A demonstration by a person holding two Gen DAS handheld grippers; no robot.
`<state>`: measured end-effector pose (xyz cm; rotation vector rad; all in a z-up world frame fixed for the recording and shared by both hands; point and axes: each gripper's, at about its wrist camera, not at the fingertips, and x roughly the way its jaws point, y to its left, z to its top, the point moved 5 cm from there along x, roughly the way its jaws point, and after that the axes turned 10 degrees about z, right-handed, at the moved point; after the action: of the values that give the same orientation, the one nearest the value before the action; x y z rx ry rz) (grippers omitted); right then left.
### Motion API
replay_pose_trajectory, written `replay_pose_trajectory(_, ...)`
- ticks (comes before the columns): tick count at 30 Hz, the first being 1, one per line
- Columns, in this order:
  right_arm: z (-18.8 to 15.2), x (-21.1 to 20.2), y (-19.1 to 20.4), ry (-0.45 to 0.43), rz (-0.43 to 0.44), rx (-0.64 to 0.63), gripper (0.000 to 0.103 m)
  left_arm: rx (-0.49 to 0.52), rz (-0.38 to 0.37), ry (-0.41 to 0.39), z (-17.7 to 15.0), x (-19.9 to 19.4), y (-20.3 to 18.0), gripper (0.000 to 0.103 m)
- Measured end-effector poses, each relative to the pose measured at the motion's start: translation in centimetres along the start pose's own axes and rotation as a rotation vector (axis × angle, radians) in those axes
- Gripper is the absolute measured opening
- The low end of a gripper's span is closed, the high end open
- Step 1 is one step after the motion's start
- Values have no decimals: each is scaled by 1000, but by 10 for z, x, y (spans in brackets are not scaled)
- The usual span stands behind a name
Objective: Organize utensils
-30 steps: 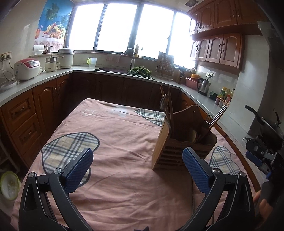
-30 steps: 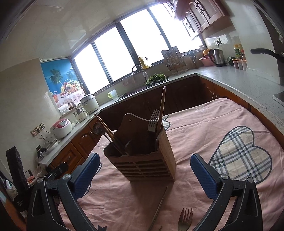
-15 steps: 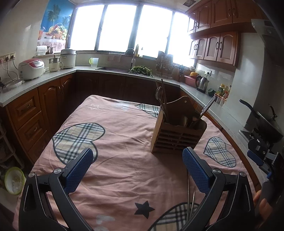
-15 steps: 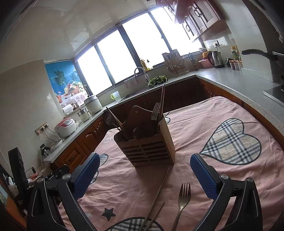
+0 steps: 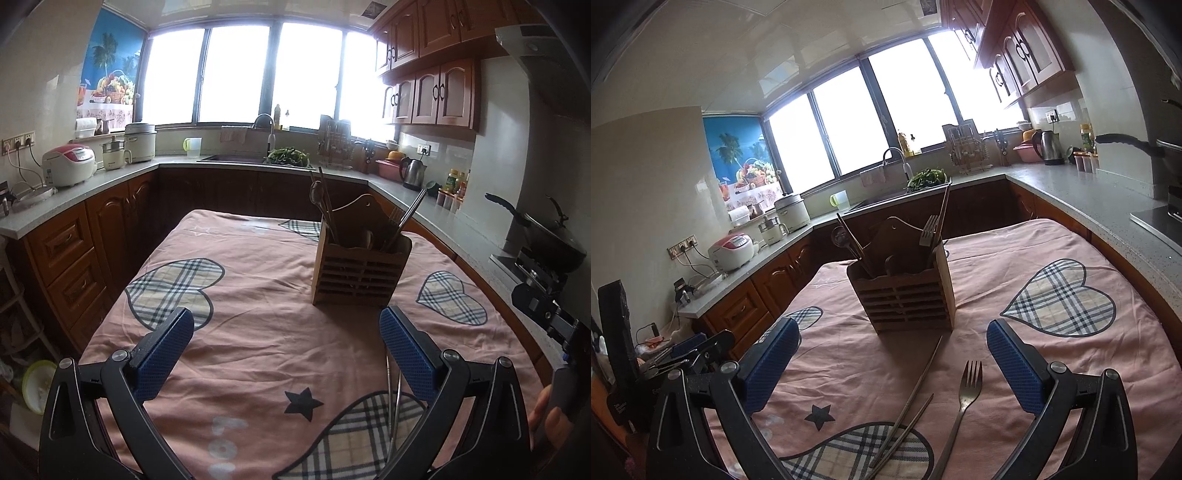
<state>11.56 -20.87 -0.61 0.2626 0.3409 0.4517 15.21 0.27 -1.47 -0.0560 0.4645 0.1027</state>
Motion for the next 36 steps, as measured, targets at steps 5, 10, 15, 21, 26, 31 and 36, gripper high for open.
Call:
replay_pose_trajectory(5, -13, -16, 7, -32, -39, -58, 103, -16, 16, -17, -11, -14, 9, 103)
replay_pose_trajectory(10, -21, -29, 19, -58, -63, -126, 103, -3, 25, -54, -11, -32, 12, 103)
replay_pose_trajectory(15, -7, -48, 43, -83, -46, -192, 103, 7, 47, -106, 1, -56, 14, 103)
replay_pose_trajectory(21, 18, -75, 64, -119, -49, -215, 103, 39, 55, -122, 9, -80, 10, 103)
replay_pose_trajectory(26, 6, -81, 63, -144, -80, -241, 103, 65, 91, -113, -8, -76, 5, 103)
replay_pose_trajectory(31, -18, -74, 52, -169, -123, -232, 103, 77, 109, -120, -26, -68, 0, 103)
replay_pose_trajectory(36, -32, -72, 41, -197, -154, -226, 103, 75, 145, -165, -35, -68, -1, 103)
